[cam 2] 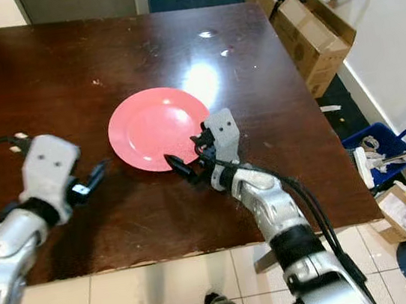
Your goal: Setting the table
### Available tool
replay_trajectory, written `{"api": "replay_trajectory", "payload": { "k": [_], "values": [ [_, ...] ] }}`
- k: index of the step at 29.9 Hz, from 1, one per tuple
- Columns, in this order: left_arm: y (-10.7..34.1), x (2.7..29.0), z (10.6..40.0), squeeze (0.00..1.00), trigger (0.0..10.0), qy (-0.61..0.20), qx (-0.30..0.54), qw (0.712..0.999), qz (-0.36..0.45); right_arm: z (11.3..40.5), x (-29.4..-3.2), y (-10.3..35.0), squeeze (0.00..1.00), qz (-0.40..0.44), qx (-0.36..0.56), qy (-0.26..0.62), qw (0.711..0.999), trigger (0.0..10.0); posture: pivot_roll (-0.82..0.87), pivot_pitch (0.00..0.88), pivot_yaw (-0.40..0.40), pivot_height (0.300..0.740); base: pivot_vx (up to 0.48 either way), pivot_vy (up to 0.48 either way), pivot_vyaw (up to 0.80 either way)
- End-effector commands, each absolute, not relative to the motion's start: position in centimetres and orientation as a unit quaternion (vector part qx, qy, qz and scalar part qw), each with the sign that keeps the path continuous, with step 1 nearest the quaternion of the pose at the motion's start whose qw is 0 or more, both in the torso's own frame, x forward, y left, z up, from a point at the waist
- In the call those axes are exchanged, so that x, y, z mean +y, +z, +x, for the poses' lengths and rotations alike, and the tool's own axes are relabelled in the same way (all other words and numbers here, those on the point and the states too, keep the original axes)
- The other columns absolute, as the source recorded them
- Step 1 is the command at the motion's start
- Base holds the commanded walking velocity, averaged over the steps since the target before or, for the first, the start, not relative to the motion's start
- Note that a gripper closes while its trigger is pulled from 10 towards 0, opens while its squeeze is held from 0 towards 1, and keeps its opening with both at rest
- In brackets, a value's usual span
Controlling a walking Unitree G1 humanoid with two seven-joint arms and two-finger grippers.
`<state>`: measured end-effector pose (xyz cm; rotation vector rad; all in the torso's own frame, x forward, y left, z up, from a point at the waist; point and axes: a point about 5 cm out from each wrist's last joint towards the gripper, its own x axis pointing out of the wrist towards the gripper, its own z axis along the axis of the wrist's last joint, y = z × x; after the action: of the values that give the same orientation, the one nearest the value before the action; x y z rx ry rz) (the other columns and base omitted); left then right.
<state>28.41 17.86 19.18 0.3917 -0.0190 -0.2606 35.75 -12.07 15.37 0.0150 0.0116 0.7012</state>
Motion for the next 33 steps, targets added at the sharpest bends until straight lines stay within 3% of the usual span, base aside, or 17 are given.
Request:
{"api": "replay_trajectory", "payload": {
  "k": [1, 5, 12, 27, 33],
  "values": [
    [19.0, 18.2, 27.9, 0.00, 10.0, -0.129, -0.001, 0.973, 0.191, 35.6, -12.1, 14.4, 0.00, 0.000, 0.018, 0.354, 0.935, 10.0, 0.05, 0.212, 0.034, 0.740, 0.000, 0.000, 0.00],
    [18.9, 18.3, 27.2, 0.00, 10.0, -0.153, 0.007, 0.967, 0.202, 35.1, -11.7, 13.5, 0.00, -0.023, 0.036, 0.404, 0.914, 10.0, 0.05, 0.215, 0.032, 0.740, 0.000, 0.000, 0.00],
    [18.5, 16.8, 27.2, 0.00, 10.0, -0.207, 0.016, 0.956, 0.208, 31.8, -10.8, 10.8, 0.00, -0.080, 0.093, 0.526, 0.842, 10.0, 0.03, 0.209, 0.038, 0.740, 0.000, 0.000, 0.00],
    [18.5, 16.5, 27.4, 0.00, 10.0, -0.207, 0.016, 0.957, 0.203, 29.4, -10.9, 10.3, 0.00, -0.062, 0.108, 0.584, 0.802, 10.0, -0.01, 0.200, 0.027, 0.740, 0.000, 0.000, 0.00],
    [19.1, 16.5, 27.7, 0.00, 10.0, -0.193, -0.004, 0.965, 0.178, 29.3, -10.7, 15.4, 0.00, -0.090, 0.005, 0.578, 0.811, 10.0, -0.02, 0.199, 0.021, 0.740, 0.000, 0.000, 0.00]
  ]
}}
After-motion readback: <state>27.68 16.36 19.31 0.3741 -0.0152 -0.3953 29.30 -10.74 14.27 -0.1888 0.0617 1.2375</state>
